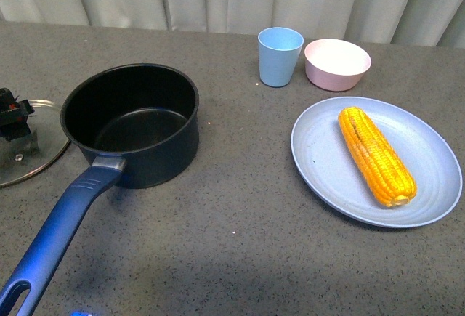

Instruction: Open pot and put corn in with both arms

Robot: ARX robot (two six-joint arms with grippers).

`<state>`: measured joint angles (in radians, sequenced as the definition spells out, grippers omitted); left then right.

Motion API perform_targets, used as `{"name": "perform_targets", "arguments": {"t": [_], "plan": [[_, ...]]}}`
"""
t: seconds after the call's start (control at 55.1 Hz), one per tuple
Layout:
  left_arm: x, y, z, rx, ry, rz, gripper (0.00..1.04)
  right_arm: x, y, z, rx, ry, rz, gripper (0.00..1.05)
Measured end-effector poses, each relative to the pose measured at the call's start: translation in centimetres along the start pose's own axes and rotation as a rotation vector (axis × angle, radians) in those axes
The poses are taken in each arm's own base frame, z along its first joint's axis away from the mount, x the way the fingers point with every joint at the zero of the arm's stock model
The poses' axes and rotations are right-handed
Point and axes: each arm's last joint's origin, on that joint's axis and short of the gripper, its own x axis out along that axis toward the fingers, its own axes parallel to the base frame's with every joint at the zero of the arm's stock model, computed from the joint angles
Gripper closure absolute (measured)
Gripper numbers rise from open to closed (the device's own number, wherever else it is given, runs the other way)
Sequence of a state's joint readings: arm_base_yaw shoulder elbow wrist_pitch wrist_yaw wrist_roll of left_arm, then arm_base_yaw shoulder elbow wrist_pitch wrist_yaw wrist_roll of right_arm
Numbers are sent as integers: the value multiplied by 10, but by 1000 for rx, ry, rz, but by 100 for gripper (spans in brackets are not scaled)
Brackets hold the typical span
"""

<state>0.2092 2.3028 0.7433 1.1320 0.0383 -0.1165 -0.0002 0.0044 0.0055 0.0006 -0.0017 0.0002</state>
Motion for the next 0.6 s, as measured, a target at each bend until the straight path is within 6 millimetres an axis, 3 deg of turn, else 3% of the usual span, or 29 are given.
{"name": "perform_targets", "arguments": {"t": [0.272, 0.508, 0.599], "plan": [[2, 0, 0, -4, 3, 9, 43, 0, 0, 0, 0, 0, 0, 9], [-4, 1, 9, 9, -22, 66, 9, 0, 0, 0, 0, 0, 0, 9], [-16, -1, 26, 7, -48, 76, 7, 0, 0, 0, 0, 0, 0, 9]]}}
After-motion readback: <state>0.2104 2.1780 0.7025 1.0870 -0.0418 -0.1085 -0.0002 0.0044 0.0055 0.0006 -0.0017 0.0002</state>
